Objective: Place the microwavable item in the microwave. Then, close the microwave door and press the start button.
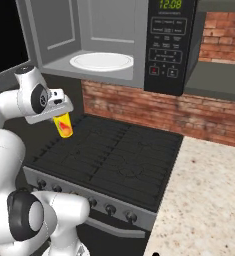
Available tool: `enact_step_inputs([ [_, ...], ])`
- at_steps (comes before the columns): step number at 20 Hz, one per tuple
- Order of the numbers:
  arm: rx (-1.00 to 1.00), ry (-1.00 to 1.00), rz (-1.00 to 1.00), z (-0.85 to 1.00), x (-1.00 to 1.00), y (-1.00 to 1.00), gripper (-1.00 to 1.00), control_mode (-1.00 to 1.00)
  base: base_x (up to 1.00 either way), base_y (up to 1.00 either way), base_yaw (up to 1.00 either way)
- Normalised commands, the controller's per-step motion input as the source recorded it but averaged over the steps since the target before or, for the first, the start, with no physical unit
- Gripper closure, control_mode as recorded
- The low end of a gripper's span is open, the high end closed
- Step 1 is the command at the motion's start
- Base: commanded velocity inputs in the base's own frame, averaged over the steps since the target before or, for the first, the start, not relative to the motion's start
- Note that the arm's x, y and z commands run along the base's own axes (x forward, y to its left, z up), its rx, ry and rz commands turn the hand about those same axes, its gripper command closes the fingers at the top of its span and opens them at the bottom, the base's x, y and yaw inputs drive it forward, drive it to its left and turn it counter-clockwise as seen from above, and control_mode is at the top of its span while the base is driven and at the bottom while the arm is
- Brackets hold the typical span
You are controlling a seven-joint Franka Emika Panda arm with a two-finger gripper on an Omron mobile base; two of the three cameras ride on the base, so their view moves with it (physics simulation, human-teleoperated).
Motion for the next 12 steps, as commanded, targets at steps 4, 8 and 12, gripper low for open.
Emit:
enact_step_inputs([
  [4, 0.00, 0.00, 0.00, 0.00, 0.00, 0.00, 1.00, 1.00, 0.29, -0.05, 0.06],
  [8, 0.00, -0.03, 0.01, 0.07, 0.12, -0.03, 1.00, -1.00, 0.14, -0.03, 0.03],
  [12, -0.01, -0.32, 0.06, 0.83, 0.46, -0.03, 1.00, -1.00, 0.00, 0.00, 0.00],
])
